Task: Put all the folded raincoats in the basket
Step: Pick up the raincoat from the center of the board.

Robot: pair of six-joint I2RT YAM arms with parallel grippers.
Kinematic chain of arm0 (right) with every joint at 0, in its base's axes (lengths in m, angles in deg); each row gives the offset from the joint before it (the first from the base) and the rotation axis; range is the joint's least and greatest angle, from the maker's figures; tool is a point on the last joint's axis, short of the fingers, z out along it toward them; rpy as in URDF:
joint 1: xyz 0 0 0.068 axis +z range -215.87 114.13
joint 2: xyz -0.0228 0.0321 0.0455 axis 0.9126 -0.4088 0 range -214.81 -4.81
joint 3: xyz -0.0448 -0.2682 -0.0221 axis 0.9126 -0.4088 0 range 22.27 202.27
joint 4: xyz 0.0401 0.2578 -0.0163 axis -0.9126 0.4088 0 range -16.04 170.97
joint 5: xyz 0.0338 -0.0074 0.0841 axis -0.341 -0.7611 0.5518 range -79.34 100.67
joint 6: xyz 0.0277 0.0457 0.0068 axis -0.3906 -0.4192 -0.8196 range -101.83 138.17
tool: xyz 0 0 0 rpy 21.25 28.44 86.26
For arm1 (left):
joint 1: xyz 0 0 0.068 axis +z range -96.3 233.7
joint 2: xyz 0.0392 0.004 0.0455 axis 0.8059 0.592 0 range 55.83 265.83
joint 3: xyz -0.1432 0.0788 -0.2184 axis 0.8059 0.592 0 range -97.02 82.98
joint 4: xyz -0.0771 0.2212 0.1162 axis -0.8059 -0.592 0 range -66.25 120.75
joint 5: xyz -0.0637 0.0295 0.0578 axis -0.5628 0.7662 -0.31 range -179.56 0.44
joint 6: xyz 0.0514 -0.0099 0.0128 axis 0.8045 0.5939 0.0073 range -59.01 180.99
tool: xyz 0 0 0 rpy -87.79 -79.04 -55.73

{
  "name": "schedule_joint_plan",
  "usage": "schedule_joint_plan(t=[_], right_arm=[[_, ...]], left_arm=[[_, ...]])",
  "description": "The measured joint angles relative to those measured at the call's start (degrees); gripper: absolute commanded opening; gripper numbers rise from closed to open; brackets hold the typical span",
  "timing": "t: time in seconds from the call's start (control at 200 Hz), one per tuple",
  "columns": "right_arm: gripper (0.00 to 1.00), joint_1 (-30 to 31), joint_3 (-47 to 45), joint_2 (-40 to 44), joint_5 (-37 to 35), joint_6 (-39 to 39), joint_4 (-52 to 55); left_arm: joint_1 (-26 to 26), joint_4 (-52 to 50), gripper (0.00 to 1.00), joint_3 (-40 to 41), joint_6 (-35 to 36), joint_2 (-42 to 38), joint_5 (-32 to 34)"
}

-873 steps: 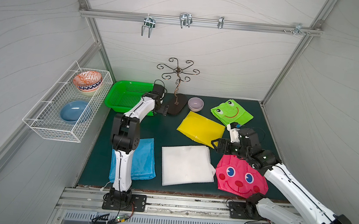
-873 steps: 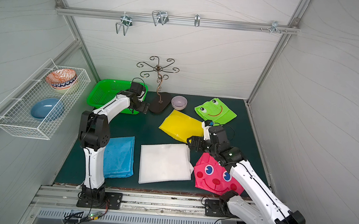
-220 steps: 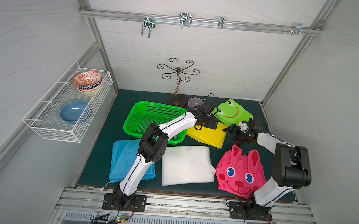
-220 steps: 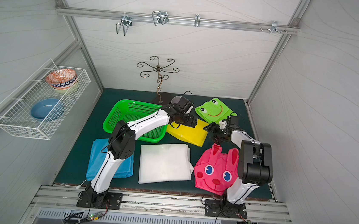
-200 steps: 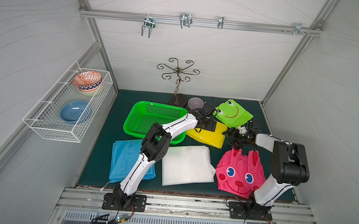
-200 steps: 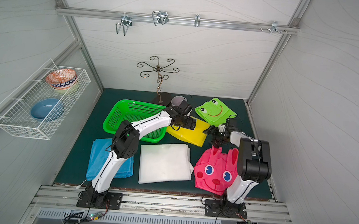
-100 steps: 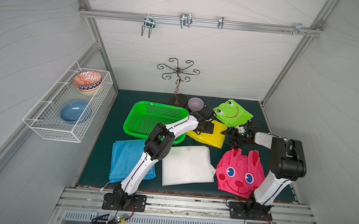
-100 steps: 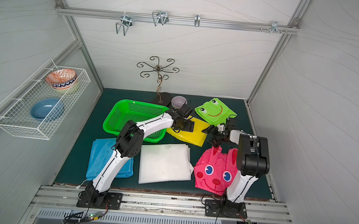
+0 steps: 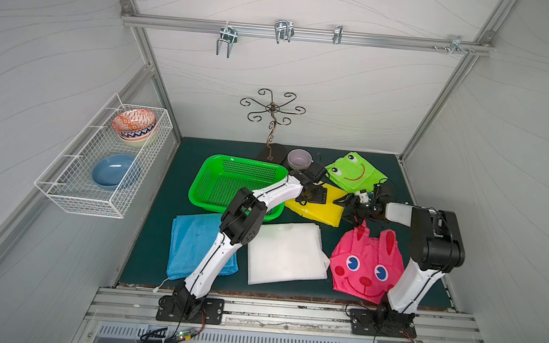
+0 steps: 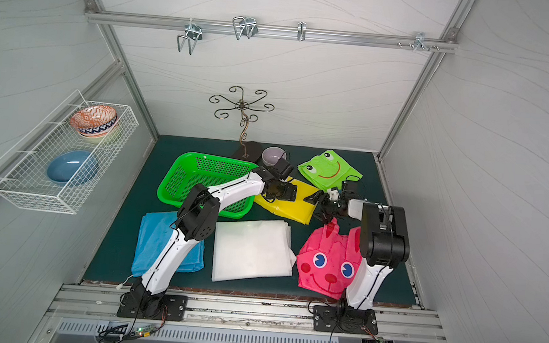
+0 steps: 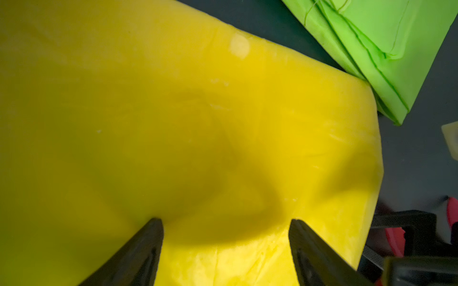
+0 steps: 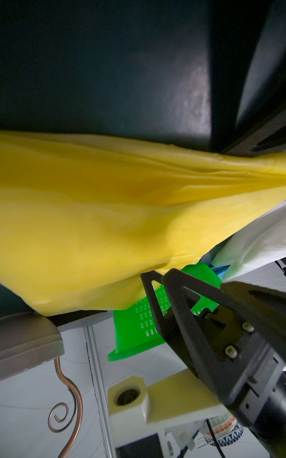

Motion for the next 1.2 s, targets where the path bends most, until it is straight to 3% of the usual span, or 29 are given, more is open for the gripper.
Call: schedule_joint_plan(t=[0.51, 0.84, 0.93, 1.06, 1.2], right_arm=[[0.80, 0.4, -2.7, -1.2, 5.1, -1.5, -6.5], [0.35, 0.6, -8.0, -2.6, 9.6, -4.9, -13.7], [0.32, 0.6, -8.5, -2.5, 9.3, -5.5, -13.5], [0.17, 0.3, -8.6, -0.3, 8.9, -6.5, -11.5], [0.09, 0.5, -8.6, 5.6, 8.8, -7.4, -9.0]], left_arm=[[1.0, 0.2, 0.84, 0.0, -0.9, 0.0, -2.6], [1.6, 0.7, 0.84, 0.0, 0.2, 0.0, -5.6], [1.7, 0.7, 0.85, 0.0, 2.0, -0.1, -6.1], [1.8, 0.8, 0.86, 0.7, 6.0, -1.0, -6.8], [1.9, 3.0, 0.87, 6.0, 11.8, -6.2, -7.5]])
